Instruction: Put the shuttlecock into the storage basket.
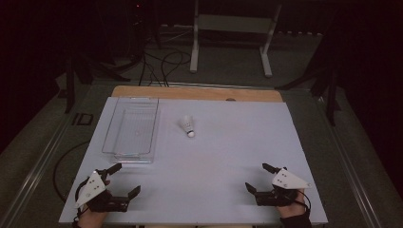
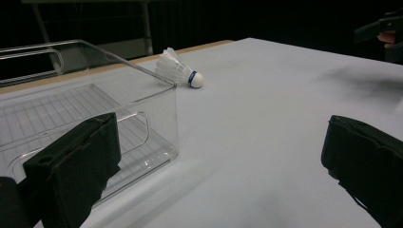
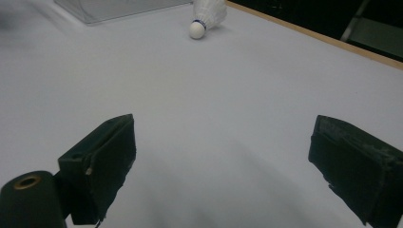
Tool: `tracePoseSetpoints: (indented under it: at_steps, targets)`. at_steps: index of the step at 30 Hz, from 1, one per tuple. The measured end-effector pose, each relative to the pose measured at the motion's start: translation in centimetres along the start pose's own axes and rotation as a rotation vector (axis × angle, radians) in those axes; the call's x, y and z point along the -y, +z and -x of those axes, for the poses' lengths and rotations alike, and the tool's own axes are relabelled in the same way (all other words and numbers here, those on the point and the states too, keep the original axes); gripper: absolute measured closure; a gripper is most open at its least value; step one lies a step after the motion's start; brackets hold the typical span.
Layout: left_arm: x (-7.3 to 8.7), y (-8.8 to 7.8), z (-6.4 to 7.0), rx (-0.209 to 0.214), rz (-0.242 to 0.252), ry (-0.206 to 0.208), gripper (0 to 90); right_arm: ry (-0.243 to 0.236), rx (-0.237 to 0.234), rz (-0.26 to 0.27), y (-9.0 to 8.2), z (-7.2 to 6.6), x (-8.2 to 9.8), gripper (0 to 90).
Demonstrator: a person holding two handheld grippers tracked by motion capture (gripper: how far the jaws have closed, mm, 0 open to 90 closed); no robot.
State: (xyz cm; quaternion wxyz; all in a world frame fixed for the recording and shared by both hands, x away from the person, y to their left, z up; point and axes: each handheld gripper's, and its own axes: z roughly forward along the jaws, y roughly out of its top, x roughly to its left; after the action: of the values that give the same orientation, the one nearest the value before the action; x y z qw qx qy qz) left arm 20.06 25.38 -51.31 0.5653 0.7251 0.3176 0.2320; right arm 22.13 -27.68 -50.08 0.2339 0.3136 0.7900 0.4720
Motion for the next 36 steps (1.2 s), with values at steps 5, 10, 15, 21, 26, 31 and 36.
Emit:
tracePoseSetpoints:
  at_steps: [5,10,15,21,26,31,36]
  targets:
    - [0.0,0.1,0.0,0.004,-0.004,0.001,0.2,0.016,0.015,-0.010,-0.3,0.0,-0.4,8.8]
    - [0.0,0.0,0.0,0.001,-0.003,-0.001,0.2,0.023,0.016,-0.029,-0.7,-0.1,-1.5,8.8]
    - [0.0,0.0,0.0,-0.001,0.001,-0.006,0.2,0.014,0.023,-0.029,-1.0,-0.2,-3.0,8.7]
    - [0.0,0.1,0.0,-0.001,-0.002,-0.003,0.2,0.005,0.024,-0.046,-0.9,0.0,-4.6,8.7]
    - [0.0,0.1,0.0,0.000,-0.002,-0.005,0.2,0.006,0.019,-0.031,-0.8,0.1,-5.9,8.7]
    - [0.0,0.1,0.0,0.001,-0.001,-0.005,0.2,0.011,0.022,-0.057,-0.2,0.2,-6.7,8.7]
    - [0.0,0.1,0.1,0.002,-0.004,-0.002,0.1,0.000,0.011,-0.074,1.0,-0.1,-7.6,8.7]
